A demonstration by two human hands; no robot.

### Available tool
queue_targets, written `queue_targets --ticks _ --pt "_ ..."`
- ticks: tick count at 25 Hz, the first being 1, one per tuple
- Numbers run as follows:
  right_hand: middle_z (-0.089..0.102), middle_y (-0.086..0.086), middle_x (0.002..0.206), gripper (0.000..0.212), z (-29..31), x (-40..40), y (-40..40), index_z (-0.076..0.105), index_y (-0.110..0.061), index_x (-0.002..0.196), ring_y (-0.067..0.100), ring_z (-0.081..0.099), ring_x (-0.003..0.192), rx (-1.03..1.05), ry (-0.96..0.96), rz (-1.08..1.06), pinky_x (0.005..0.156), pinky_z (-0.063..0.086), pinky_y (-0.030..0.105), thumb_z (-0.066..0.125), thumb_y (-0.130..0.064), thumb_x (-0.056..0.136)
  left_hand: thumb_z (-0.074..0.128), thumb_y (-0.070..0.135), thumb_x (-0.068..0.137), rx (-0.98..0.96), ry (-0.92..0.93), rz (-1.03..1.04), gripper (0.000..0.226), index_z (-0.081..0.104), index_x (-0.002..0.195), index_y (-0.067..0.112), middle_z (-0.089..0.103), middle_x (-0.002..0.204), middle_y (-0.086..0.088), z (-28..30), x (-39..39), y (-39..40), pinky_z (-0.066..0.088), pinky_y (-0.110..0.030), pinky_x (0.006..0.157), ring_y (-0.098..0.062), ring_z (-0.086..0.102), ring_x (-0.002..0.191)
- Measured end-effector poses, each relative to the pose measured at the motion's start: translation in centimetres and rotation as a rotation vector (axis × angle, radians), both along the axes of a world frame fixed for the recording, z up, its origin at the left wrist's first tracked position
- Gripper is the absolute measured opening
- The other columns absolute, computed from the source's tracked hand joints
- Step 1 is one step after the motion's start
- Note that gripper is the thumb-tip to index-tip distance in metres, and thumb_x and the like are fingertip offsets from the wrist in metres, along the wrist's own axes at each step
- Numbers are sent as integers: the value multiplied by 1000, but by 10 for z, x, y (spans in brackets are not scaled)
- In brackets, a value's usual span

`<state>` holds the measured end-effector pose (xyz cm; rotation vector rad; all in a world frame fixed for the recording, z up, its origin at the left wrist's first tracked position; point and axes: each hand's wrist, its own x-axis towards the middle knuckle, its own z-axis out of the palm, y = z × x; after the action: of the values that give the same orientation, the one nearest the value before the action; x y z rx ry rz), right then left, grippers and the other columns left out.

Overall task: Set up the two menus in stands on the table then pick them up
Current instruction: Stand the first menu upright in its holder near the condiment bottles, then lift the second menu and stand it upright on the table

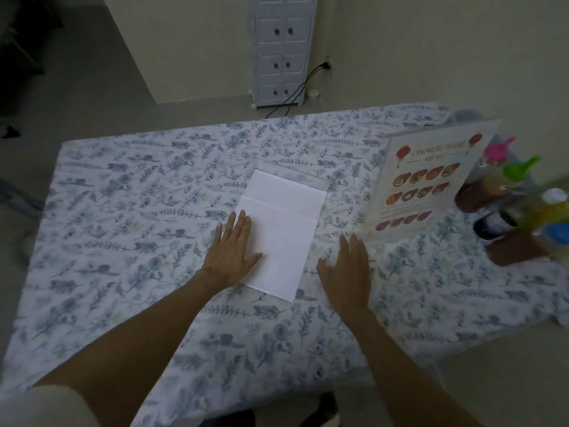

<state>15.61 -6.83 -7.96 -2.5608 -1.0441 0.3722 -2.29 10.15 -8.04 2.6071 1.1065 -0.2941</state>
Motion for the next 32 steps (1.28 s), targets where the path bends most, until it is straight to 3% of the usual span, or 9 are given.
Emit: queue_targets --ticks 5,9,14,18,21,23,25,27,32 --pt "13 15 164 77 -28 -51 34 16 -5 153 29 10 152 -69 65 -42 124 8 42 46 -44 94 32 57 94 -152 34 82 88 -10 152 5 -16 163 -11 -21 -36 32 -9 -39 121 -24 -17 151" --pt "4 14 165 79 -42 -72 51 7 -6 154 26 2 153 -137 123 -77 125 2 42 35 -52 96 37 47 97 -346 -161 149 81 -3 153 4 -7 164 -11 -30 -41 33 -3 -34 123 -24 -9 152" --pt "5 17 164 76 -49 -74 51 11 -5 154 29 1 152 -71 138 -56 123 -2 43 25 -49 93 46 43 95 -338 -400 308 66 30 145 4 35 150 -20 -23 -28 27 31 -46 114 -39 31 140" --pt "3 17 164 63 -48 -68 49 15 -10 154 29 -1 152 -51 199 -32 122 -4 42 34 -39 101 48 58 84 -475 -415 500 67 44 135 14 54 128 -25 -19 -19 44 45 -51 101 -44 52 118" --pt "9 16 164 57 -44 -62 52 23 -14 153 31 4 152 -34 275 -42 121 -1 40 34 -36 102 50 34 95 -505 -438 520 47 45 135 11 58 102 -35 -15 -22 43 48 -46 87 -46 59 96" --pt "20 14 162 49 -37 -54 49 30 -14 150 30 14 150 22 326 -42 122 5 39 32 -24 103 45 22 99 -524 -428 536 56 26 151 20 60 87 -18 -5 -26 33 44 -34 80 -28 60 81" --pt "35 18 154 51 -27 -38 40 40 -7 145 31 28 145 103 350 6 123 16 38 33 5 97 45 22 99 -624 -455 604 60 20 153 30 62 118 -14 3 -30 31 43 -30 96 -28 60 105" --pt "46 21 143 61 -13 -15 32 49 -3 138 33 43 135 171 369 114 119 29 43 38 23 84 50 21 97 -817 -541 776 57 29 149 33 47 147 -10 15 -35 39 42 -41 108 -31 52 126" --pt "53 -10 130 39 26 16 38 65 -1 121 -7 56 112 355 494 181 103 49 38 66 -19 87 56 19 93 -1119 -624 909 41 53 133 17 62 115 -12 51 -55 47 52 -34 77 -30 59 98"
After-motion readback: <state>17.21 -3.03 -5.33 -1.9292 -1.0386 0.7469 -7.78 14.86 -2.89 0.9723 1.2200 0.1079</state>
